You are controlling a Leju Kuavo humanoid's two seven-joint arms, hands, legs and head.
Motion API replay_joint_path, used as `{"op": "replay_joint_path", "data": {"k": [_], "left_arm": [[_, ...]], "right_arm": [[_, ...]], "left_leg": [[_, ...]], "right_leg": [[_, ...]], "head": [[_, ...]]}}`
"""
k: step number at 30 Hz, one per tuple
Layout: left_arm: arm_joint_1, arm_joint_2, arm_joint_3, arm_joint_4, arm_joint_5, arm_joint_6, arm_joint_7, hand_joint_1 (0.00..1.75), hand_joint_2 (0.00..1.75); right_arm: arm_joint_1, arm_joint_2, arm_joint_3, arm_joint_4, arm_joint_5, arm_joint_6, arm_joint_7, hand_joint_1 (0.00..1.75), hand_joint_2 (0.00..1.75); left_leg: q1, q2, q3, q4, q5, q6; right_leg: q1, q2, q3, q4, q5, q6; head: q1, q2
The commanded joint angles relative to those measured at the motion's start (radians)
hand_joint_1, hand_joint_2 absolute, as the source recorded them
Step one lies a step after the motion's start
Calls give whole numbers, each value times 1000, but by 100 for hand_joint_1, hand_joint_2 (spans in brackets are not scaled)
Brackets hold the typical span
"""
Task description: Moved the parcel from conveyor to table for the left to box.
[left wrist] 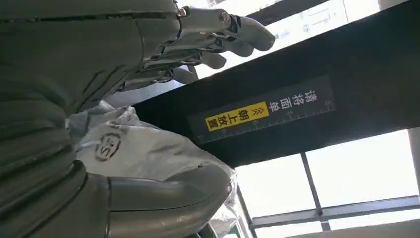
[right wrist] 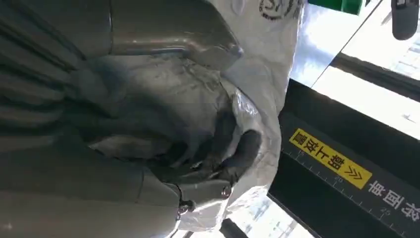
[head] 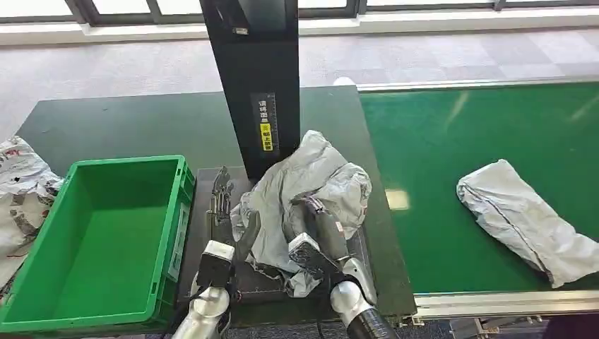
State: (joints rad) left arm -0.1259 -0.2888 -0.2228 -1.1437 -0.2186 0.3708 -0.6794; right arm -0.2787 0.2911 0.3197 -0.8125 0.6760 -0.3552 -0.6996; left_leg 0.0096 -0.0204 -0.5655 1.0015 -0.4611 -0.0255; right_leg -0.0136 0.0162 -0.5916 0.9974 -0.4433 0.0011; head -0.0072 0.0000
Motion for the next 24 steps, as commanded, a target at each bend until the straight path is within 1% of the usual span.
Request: {"op": "replay_joint_path", "data": {"k": [1, 2, 3, 8, 11, 15, 18, 21, 24], "left_arm": [[-16, -53, 49, 50, -7, -12, -19, 0, 175], [-17, -52, 46, 51, -6, -10, -19, 0, 175], [-18, -52, 45, 52, -5, -10, -19, 0, 175], [-18, -52, 44, 53, -5, -9, -19, 0, 175], [-18, -52, 44, 53, -5, -9, -19, 0, 175], [-18, -52, 44, 53, -5, -9, -19, 0, 175], [-18, -52, 44, 53, -5, -9, -19, 0, 175], [-16, -48, 36, 53, -2, -1, -19, 0, 175], [-11, -44, 31, 49, 1, 6, -19, 0, 175]], "right_arm": [[24, -33, 0, -103, -54, -15, 1, 0, 0], [37, -37, -2, -126, -44, -56, 1, 0, 0], [40, -38, -2, -133, -45, -59, 1, 0, 0], [44, -37, -4, -144, -50, -59, 1, 0, 0], [44, -37, -4, -144, -50, -59, 1, 0, 0], [44, -37, -4, -144, -50, -59, 1, 0, 0], [44, -37, -4, -144, -50, -59, 1, 0, 0], [45, -30, -31, -137, -17, -62, 1, 0, 0], [67, -35, -21, -206, -31, -61, 1, 0, 0]], "left_leg": [[0, 0, 0, 0, 0, 1], [0, -1, 0, 0, 0, 1], [0, -1, 0, 0, 0, 2], [0, -1, 0, 0, 0, 1], [0, 1, 1, -1, 0, 2], [0, 0, 0, 0, 0, 1], [0, 0, 0, 0, 0, 1], [0, 0, 0, 0, 0, 1], [0, 0, 1, -1, 0, 2]], "right_leg": [[1, -3, 1, -1, 0, 0], [0, -3, 1, -1, 0, 0], [1, -5, 1, -1, -1, 0], [0, -2, 1, 0, 0, 0], [1, -4, 3, -3, 0, 0], [0, -2, 1, -1, 0, 0], [1, -4, 1, -1, 0, 0], [0, -3, 1, -1, 0, 0], [1, -4, 2, -2, 0, 0]], "head": [[0, 0], [0, 0], [0, 0], [0, 0], [0, 0], [0, 0], [0, 0], [0, 0], [0, 0]]}}
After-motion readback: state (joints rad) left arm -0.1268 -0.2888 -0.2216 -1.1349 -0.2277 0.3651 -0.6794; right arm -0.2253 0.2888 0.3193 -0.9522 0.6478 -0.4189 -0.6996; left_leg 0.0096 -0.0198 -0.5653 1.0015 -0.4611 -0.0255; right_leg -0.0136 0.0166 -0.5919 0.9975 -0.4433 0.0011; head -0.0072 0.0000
